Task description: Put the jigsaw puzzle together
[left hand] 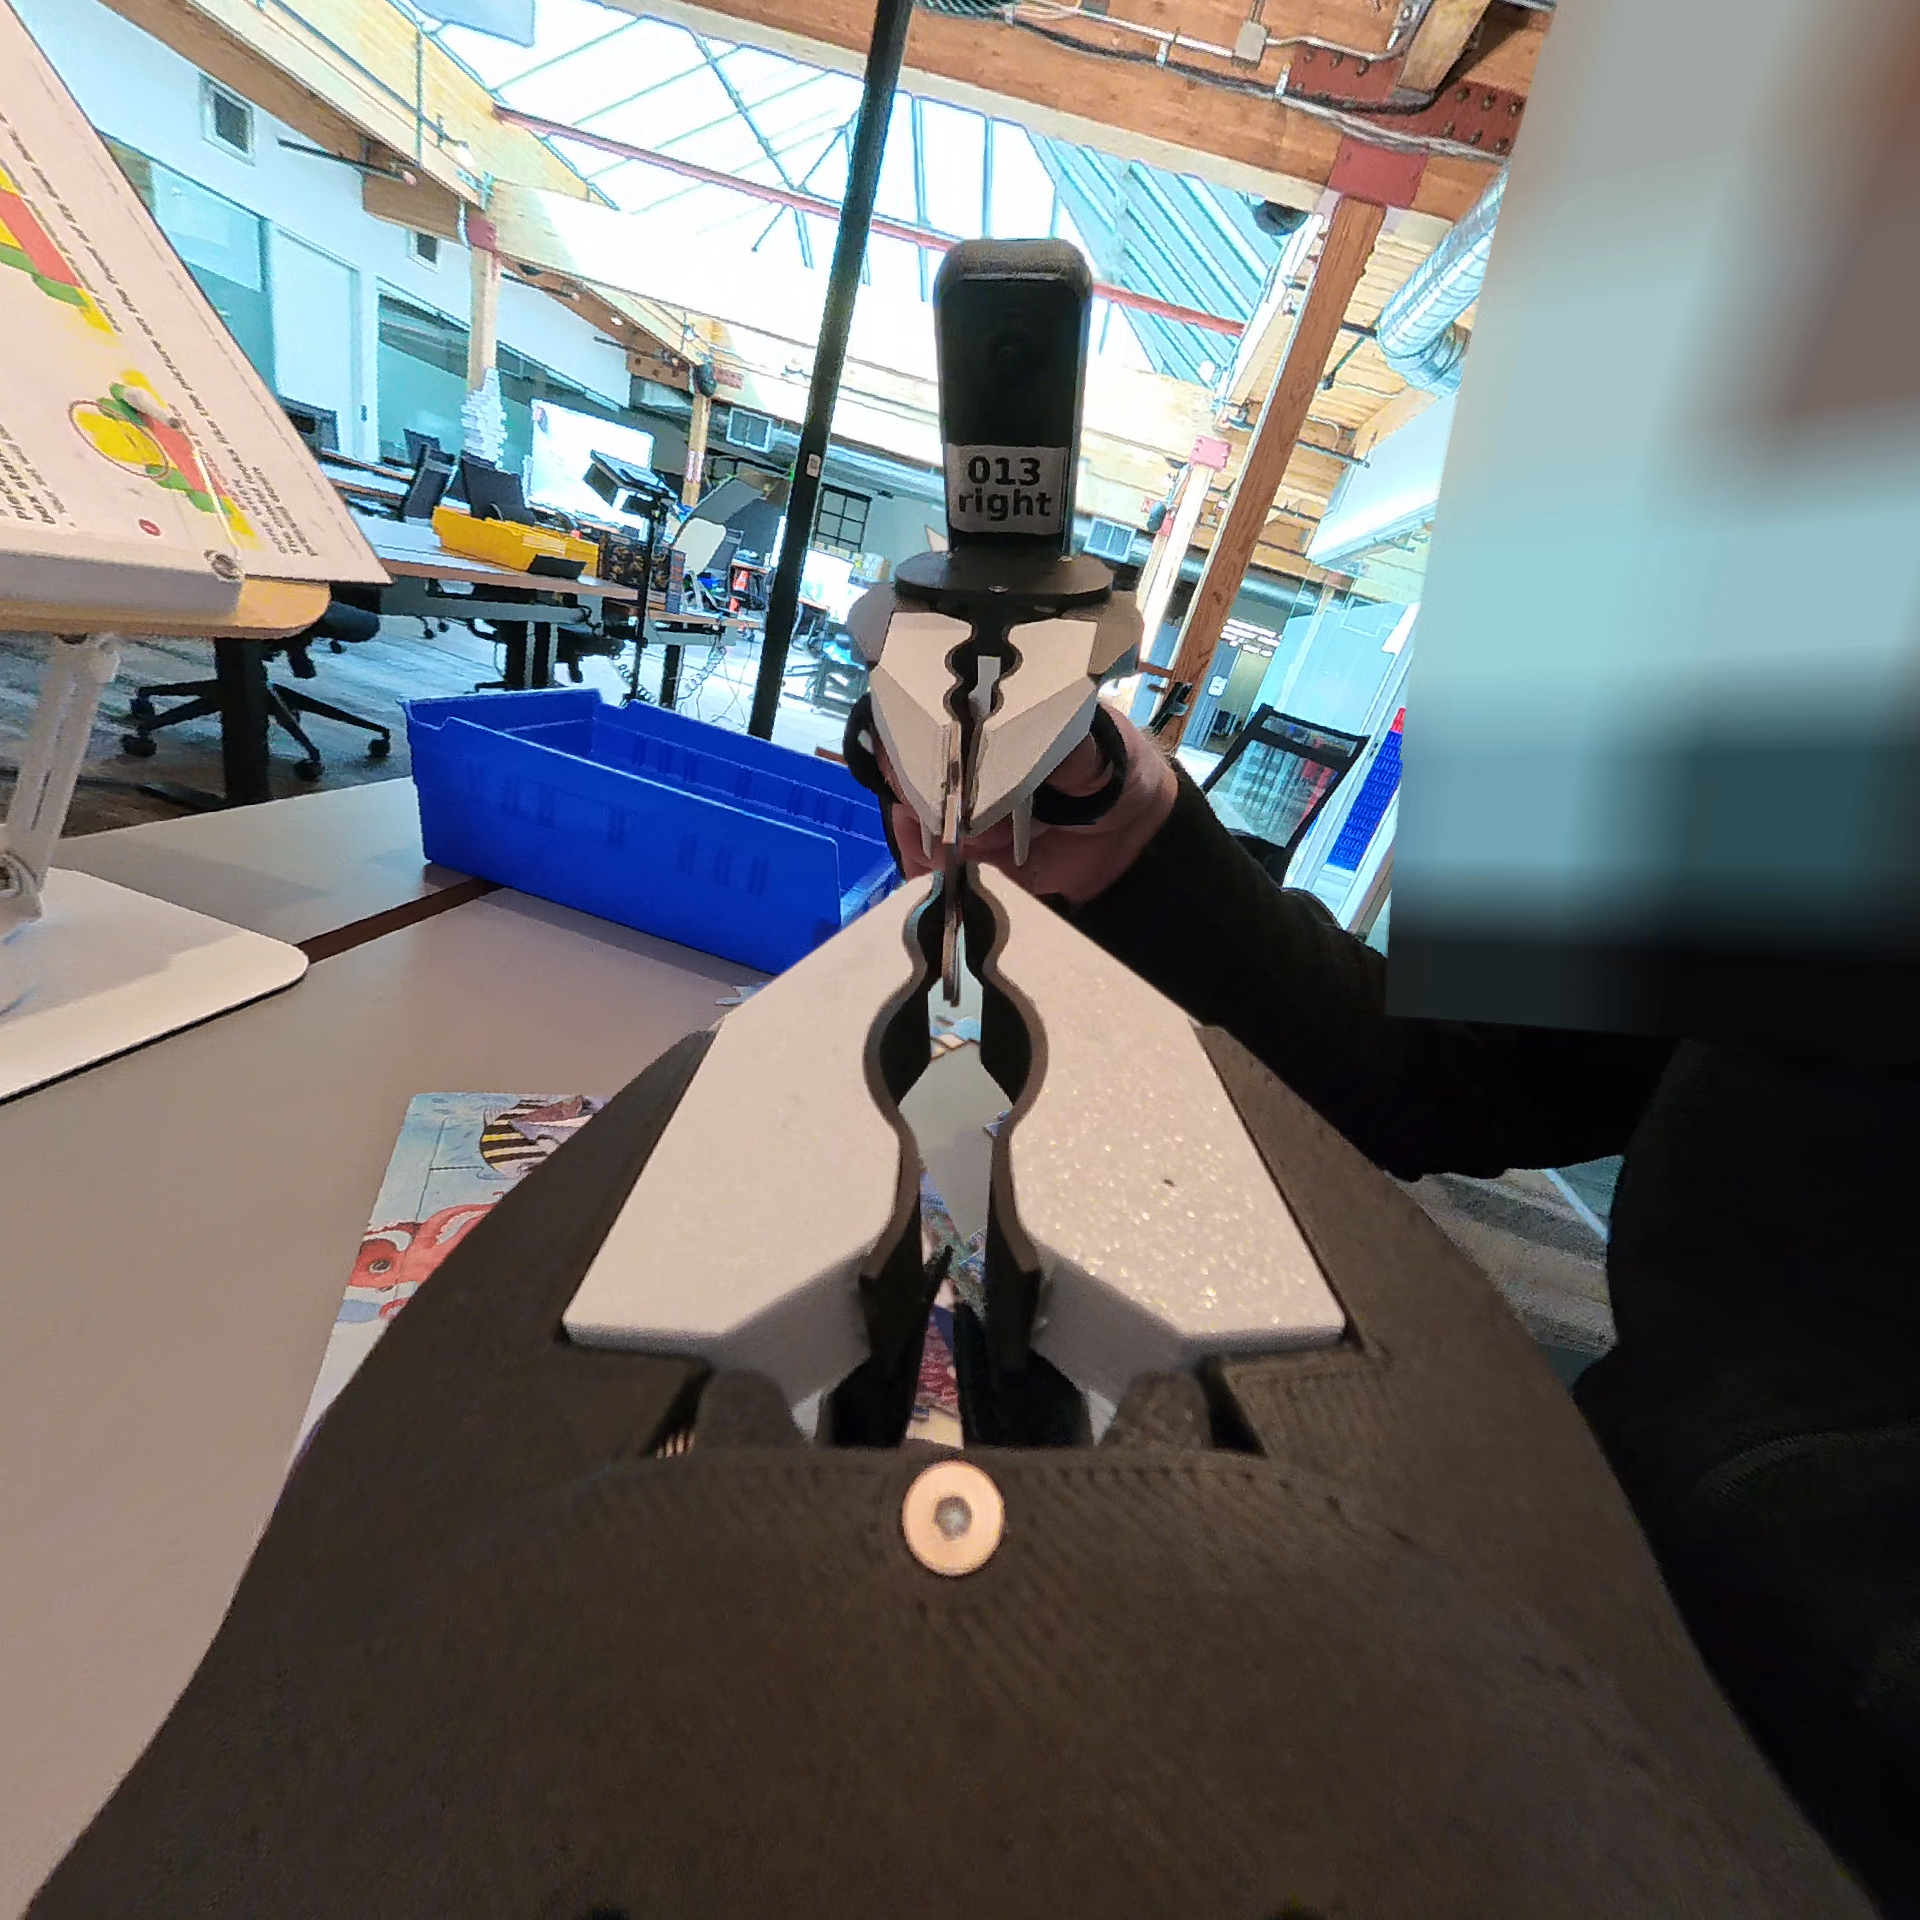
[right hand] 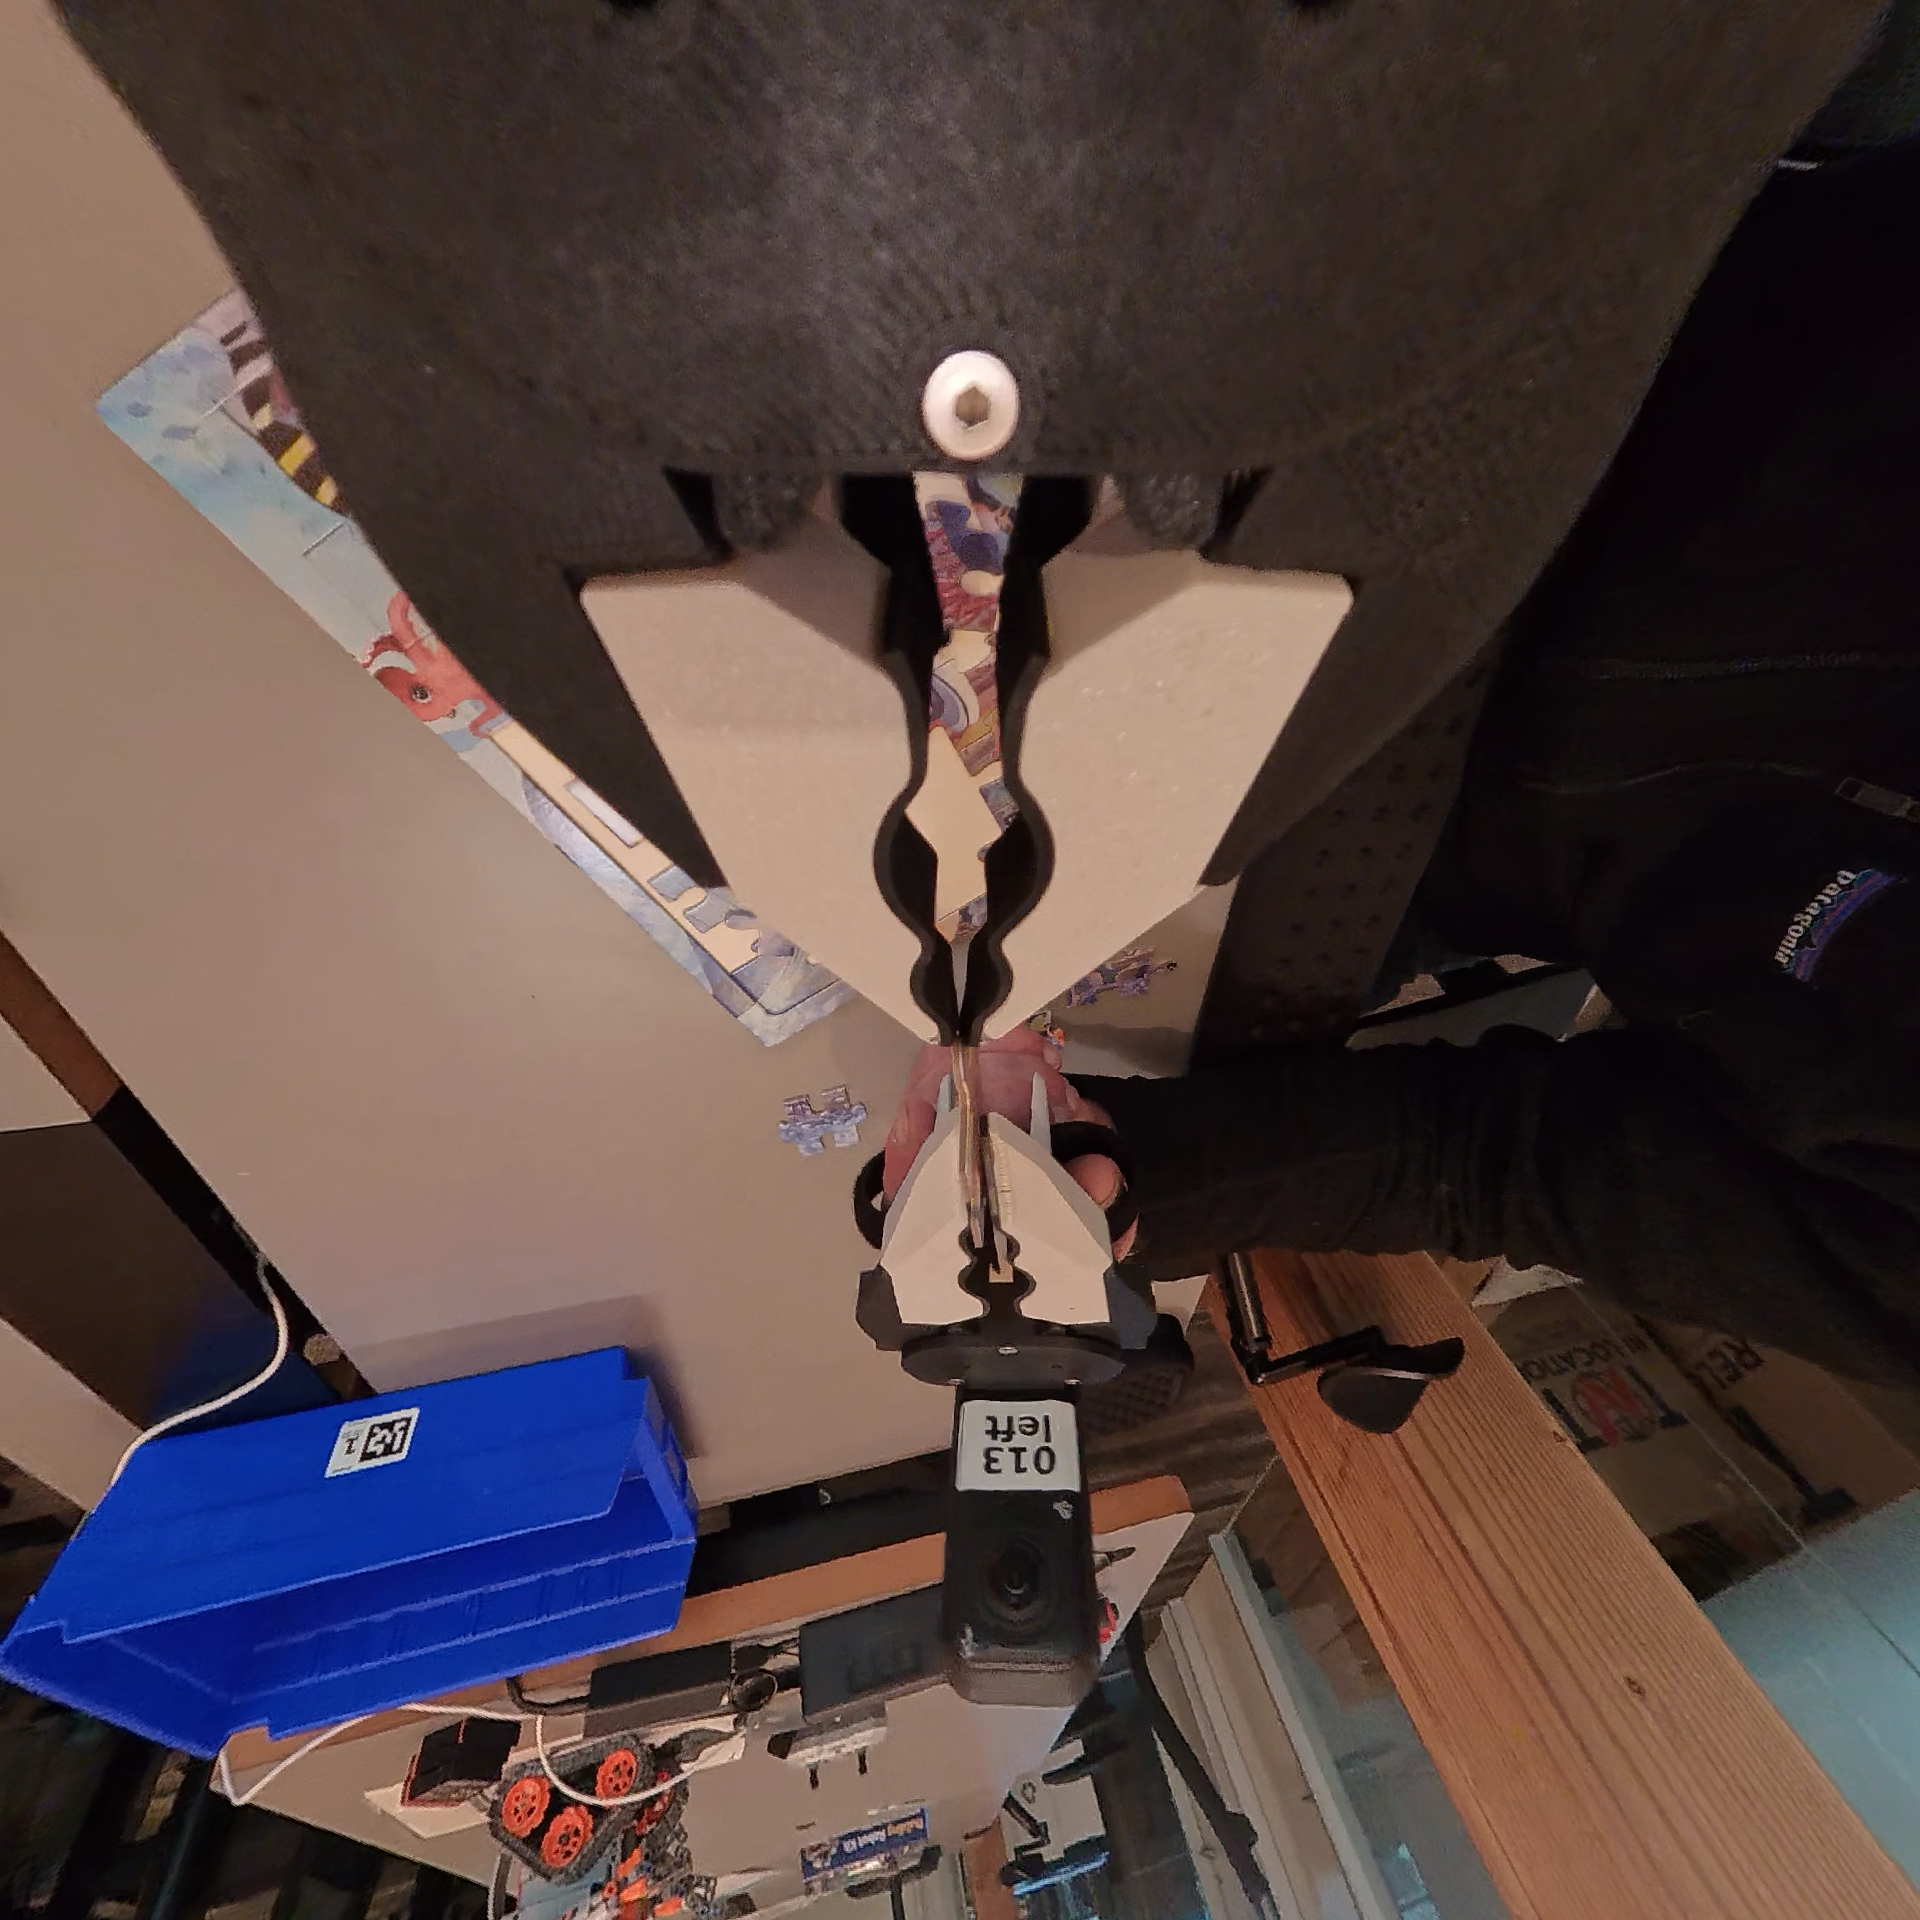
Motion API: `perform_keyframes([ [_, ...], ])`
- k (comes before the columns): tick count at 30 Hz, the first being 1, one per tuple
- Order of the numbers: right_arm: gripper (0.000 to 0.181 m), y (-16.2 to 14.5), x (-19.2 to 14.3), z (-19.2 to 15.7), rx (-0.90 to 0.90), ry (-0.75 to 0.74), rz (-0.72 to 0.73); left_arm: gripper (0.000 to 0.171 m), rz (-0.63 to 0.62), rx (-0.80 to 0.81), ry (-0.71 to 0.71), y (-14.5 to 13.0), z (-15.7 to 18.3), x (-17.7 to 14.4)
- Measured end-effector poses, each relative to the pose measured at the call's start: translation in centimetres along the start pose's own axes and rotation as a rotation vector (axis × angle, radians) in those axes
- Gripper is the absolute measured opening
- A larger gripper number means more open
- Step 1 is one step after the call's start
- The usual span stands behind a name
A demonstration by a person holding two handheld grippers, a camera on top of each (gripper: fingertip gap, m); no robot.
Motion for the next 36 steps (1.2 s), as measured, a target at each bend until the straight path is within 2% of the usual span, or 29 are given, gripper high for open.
perform_keyframes([
  [2, 0.009, 0.1, -0.2, 0.2, 0.017, -0.012, 0.011, 0.0, -0.036, 0.012, 0.028, 0.0, -0.1, 0.0],
  [6, 0.014, 0.3, -0.5, -0.2, -0.031, -0.031, -0.012, 0.0, -0.167, 0.067, 0.055, -0.3, 0.2, 0.3],
  [10, 0.014, -0.4, 0.7, -0.9, -0.078, -0.033, -0.126, 0.0, -0.281, 0.145, 0.064, -0.8, 1.0, 1.1],
  [14, 0.001, -1.2, 1.8, -1.2, -0.1, -0.014, -0.214, 0.0, -0.341, 0.184, 0.069, -1.2, 1.5, 1.5],
  [21, 0.0, -1.2, 1.7, -1.3, -0.097, -0.007, -0.217, 0.0, -0.331, 0.168, 0.067, -1.2, 1.4, 1.5],
  [27, 0.0, -0.7, 1.0, -1.1, -0.064, 0.015, -0.144, 0.011, -0.304, 0.115, 0.063, -1.4, 0.8, 0.9],
  [31, 0.0, -0.6, 0.8, -1.0, -0.058, 0.012, -0.132, 0.001, -0.288, 0.107, 0.045, -1.6, 0.8, 1.1],
  [36, 0.0, -0.7, 0.8, -0.9, -0.047, 0.023, -0.126, 0.0, -0.271, 0.109, 0.038, -1.2, 0.9, 0.8],
])
Point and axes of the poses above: each gripper's, where its closed fingertips meet, x out along the fingers, y out of its top, z = x × y across the jaws, the point moved 9 cm from there along -x, back along the fingers, and after that the axes turned 2 degrees about -y, right-handed, at the moved point
